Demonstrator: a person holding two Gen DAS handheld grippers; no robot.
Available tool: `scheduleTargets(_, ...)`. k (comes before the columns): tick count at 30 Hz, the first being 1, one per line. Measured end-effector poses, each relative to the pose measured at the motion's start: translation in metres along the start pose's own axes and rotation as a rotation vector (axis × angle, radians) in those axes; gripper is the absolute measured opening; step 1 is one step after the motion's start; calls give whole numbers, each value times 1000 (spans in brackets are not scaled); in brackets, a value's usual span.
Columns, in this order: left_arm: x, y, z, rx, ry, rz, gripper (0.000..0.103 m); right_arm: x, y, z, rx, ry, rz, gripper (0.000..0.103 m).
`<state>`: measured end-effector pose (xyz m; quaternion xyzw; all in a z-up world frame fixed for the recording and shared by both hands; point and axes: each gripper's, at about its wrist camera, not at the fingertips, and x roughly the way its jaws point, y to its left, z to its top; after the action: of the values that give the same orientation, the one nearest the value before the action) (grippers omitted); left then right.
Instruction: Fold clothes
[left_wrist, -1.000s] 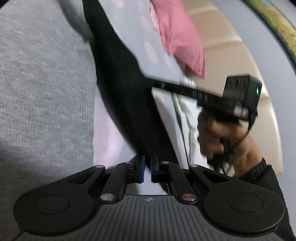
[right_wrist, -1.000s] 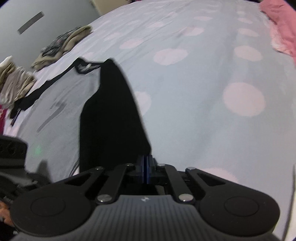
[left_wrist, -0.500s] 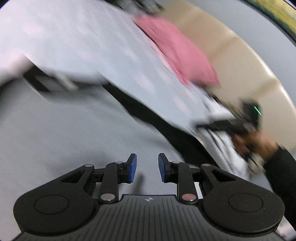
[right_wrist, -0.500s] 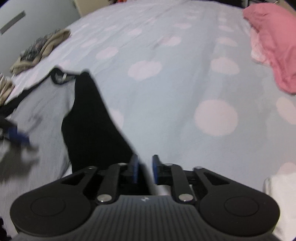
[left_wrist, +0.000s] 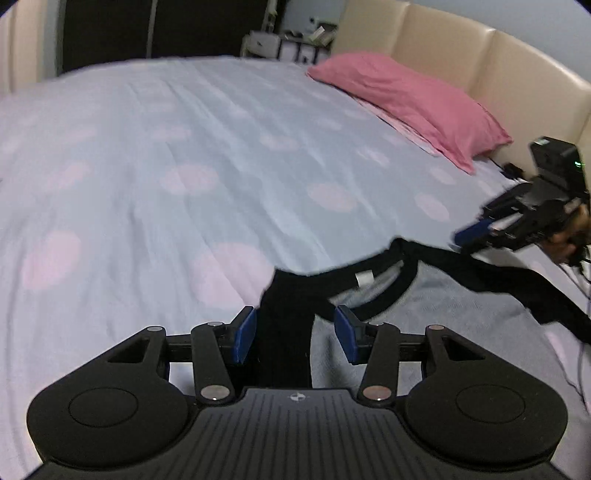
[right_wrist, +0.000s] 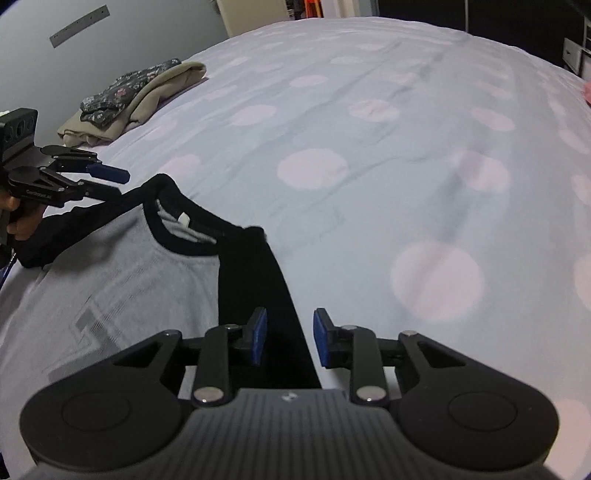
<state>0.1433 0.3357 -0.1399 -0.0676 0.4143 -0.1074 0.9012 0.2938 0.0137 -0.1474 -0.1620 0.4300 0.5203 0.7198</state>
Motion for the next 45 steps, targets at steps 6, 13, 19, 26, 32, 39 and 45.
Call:
scheduleTargets(6,14,19,1,-44,93,-85,2,16,2,2,-22,36,32,2)
scheduleTargets(13,21,22,22,-33,120,-78,0,7,-8,8,24,-30,12,2)
scheduleTargets(19,28,30,31,-102,53,-35,0,-2,-12,16,38,-111,-58,2)
scheduleTargets(26,35,31,23,-124,81,-22,7,23,-8,9,35,-19,-108,3)
scheduleTargets(32,17,43,32,-118,75,127,17,1,-7,8,72,-85,-117,13)
scheduleTargets(39,-51,39,23,-132,-18,207,17,-49,39,0,-9,-142,-94,23)
scheduleTargets(45,-120,-34,-40,45,60,226,28,-125,114,-39,-99,-149,-73,35)
